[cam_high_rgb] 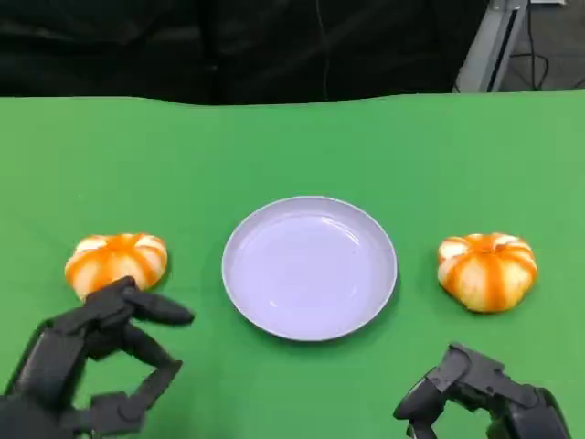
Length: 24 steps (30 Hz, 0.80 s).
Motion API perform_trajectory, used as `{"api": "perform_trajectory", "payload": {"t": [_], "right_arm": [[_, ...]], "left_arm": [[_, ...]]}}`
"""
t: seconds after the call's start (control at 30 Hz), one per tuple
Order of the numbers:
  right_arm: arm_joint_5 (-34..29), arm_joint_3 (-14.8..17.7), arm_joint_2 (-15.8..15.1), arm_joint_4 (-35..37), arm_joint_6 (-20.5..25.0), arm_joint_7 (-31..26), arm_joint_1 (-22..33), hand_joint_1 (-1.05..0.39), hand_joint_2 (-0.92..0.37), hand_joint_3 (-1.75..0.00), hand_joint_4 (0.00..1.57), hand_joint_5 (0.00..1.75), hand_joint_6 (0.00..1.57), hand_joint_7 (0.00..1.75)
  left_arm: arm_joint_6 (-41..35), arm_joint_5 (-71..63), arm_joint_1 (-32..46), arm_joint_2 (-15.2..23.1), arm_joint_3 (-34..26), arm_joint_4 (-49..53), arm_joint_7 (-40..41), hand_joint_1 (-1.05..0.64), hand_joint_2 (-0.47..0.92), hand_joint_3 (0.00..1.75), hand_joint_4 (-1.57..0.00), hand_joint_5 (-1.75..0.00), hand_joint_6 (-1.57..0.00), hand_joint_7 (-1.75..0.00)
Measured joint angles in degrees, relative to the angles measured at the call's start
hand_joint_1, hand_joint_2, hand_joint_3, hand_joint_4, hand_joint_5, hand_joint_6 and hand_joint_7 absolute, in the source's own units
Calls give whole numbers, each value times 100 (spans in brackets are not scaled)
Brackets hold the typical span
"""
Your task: Grasp the bread from the table and place it into the plate.
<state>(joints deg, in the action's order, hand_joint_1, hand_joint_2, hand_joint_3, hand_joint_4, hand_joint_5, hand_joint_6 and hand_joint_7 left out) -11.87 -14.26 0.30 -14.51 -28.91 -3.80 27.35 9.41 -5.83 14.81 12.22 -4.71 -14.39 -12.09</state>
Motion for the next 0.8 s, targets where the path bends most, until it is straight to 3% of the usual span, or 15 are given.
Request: {"api": "perform_trajectory", "payload": {"t": [0.1,0.3,0.4,0.43,0.6,0.8], "right_arm": [[18,-11,-1,32,0,10,-6,-9,-39,-124,69,161,76,133],[37,-36,12,40,14,22,-36,-9,-39,-123,68,162,75,134],[34,-38,12,55,13,22,-74,-9,-40,-123,68,162,75,134],[34,-39,12,60,13,22,-77,-8,-39,-123,69,162,75,134],[25,-39,13,66,3,16,-54,-8,-39,-123,69,161,76,133],[24,-35,12,64,2,16,-50,-8,-39,-123,69,161,76,132]], "left_arm": [[-144,-519,-111,176,46,-143,66,-34,92,4,-29,-86,-39,-26],[-392,-1643,-421,708,167,-166,71,-46,92,2,-25,-45,-36,-3],[-453,-2045,-580,918,242,-163,74,-47,92,2,-25,-42,-36,-2],[-474,-2083,-606,932,244,-162,74,-52,92,2,-16,-36,-28,-1],[-503,-3199,-1217,1365,574,443,349,-58,92,1,-3,-29,-21,0],[-719,-3643,-1584,1408,775,627,396,-58,92,1,-2,-29,-20,0]]}}
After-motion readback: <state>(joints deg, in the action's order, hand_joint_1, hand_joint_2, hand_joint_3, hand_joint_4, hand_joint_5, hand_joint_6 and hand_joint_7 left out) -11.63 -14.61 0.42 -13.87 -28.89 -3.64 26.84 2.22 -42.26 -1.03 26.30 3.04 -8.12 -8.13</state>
